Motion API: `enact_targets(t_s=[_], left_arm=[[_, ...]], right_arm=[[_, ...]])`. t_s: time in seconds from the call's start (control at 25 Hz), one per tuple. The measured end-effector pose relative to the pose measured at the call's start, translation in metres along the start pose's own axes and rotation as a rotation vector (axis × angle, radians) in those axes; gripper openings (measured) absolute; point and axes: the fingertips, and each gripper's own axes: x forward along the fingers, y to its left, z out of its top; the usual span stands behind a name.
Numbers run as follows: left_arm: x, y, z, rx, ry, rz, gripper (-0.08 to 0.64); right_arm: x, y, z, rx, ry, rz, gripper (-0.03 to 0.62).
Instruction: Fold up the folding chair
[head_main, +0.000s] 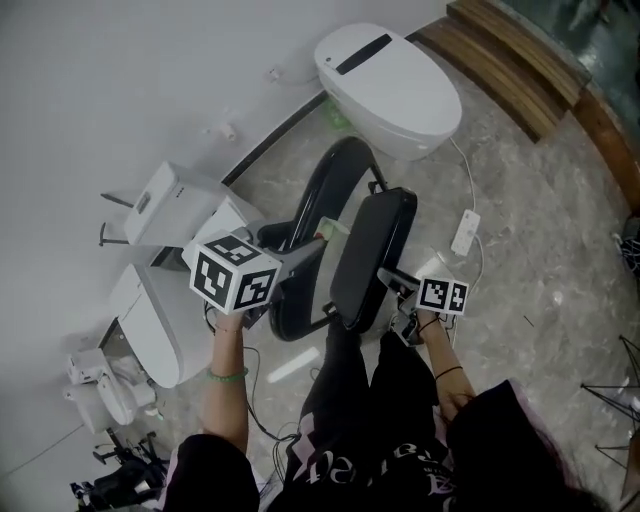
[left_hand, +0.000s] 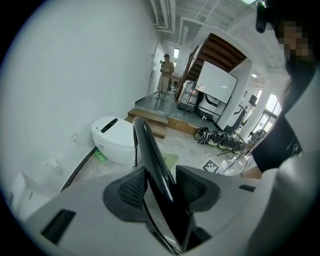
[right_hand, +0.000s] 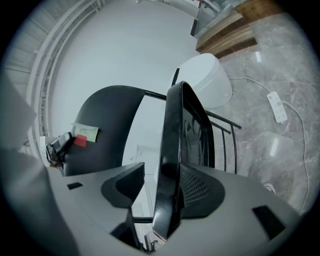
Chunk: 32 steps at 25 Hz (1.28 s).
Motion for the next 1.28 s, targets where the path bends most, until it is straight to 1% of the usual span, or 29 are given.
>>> enact_targets(t_s=[0.08, 0.16, 0.28, 0.36, 0.44, 0.56, 0.68, 0.8, 0.88, 1.0, 1.16, 1.24, 1.28], left_arm=[[-0.015, 0.016, 0.0, -0.008, -0.001, -0.019, 0.175], [-0.023, 0.026, 0.0, -0.01, 0.0, -0.022, 0.175], [-0.017, 0.018, 0.0, -0.01, -0.003, -0.022, 0.175], [-0.015, 0.014, -0.001, -0.011, -0.003, -0.025, 0.173], [-0.022, 0.022, -0.001, -0.003, -0.002, -0.034, 0.173], [-0.037, 0.044, -0.001, -0.008, -0.016, -0.072, 0.173], [-0.04, 0.048, -0.003, -0.026, -0.045, -0.119, 0.173], [-0.041, 0.052, -0.008, -0.007, -0.041, -0.113, 0.173], [-0.044, 0.062, -0.011, -0.006, -0.045, -0.118, 0.173], [-0.045, 0.076, -0.017, -0.036, -0.067, -0.157, 0.172], [-0.042, 0.08, -0.02, -0.088, -0.107, -0.244, 0.173], [-0.054, 0.099, -0.019, -0.088, -0.116, -0.268, 0.173], [-0.063, 0.113, -0.019, -0.09, -0.12, -0.28, 0.173]], right_arm=[[0.018, 0.02, -0.004, -0.001, 0.008, -0.005, 0.225], [0.032, 0.032, -0.006, -0.022, 0.025, -0.009, 0.225], [0.04, 0.035, -0.007, -0.052, 0.037, -0.003, 0.225], [0.047, 0.039, -0.008, -0.051, 0.033, 0.005, 0.225], [0.065, 0.052, -0.008, -0.042, 0.028, 0.008, 0.222], [0.102, 0.074, -0.008, -0.066, 0.044, -0.021, 0.201], [0.123, 0.078, -0.011, -0.106, 0.081, -0.05, 0.176], [0.13, 0.072, -0.013, -0.146, 0.115, -0.08, 0.126], [0.139, 0.071, -0.013, -0.149, 0.126, -0.093, 0.094], [0.151, 0.069, -0.015, -0.156, 0.137, -0.082, 0.094], [0.156, 0.064, -0.014, -0.204, 0.138, -0.077, 0.094], [0.173, 0.076, -0.01, -0.189, 0.124, -0.087, 0.097], [0.185, 0.085, -0.006, -0.155, 0.103, -0.084, 0.097]])
